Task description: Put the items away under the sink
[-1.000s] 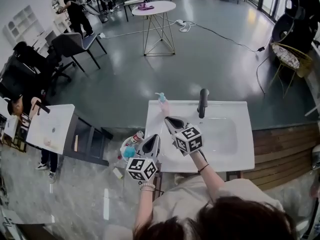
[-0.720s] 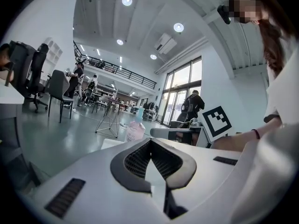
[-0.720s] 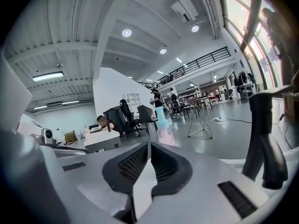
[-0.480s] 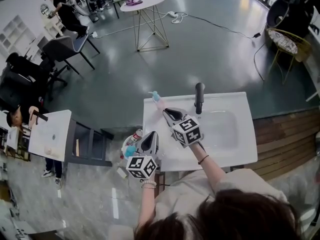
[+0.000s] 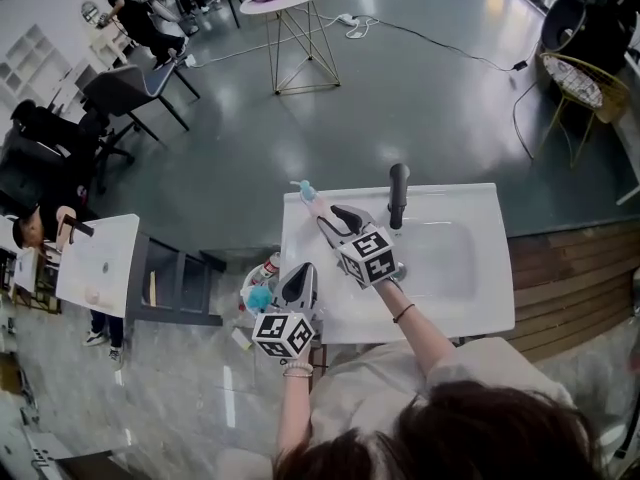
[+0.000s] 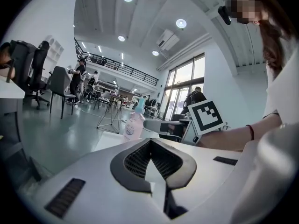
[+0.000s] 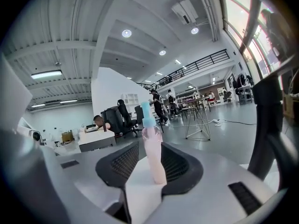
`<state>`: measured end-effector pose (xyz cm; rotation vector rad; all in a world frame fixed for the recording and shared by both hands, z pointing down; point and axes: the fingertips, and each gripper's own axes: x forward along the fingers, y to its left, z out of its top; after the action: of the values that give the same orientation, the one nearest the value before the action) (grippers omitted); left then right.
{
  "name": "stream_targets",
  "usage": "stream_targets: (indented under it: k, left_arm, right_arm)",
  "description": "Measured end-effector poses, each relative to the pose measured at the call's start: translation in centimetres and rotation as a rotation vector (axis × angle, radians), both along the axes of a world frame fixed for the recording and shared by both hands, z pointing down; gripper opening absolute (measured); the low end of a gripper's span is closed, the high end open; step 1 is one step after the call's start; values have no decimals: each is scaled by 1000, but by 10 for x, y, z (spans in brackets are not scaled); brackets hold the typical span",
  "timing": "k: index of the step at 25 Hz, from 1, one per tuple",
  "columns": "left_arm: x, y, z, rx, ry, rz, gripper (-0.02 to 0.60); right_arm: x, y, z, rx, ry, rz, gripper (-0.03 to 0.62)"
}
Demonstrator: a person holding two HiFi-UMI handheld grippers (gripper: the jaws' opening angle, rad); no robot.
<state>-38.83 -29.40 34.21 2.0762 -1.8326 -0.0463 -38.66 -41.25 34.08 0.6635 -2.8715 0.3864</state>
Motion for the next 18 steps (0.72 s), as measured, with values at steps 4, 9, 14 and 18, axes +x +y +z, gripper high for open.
stream_targets:
  k: [4,9,14,18]
  left_arm:
    - [-7,2,-6,-3,-27,-17,0]
    - [-19,5,-8,-25,-48,-43,0]
    - [-19,9,-4,-45,-50,-27,0]
    - [-12,13,1,-62,-46,9,0]
  right_arm:
    - [-7,-8,3,-2,-11,-2,186]
    - [-20,-13,9,-15,-17,-20,225]
    - [-30,-18,13,0,-4,-22,238]
    - [-34,-25,15,17,3,-10,248]
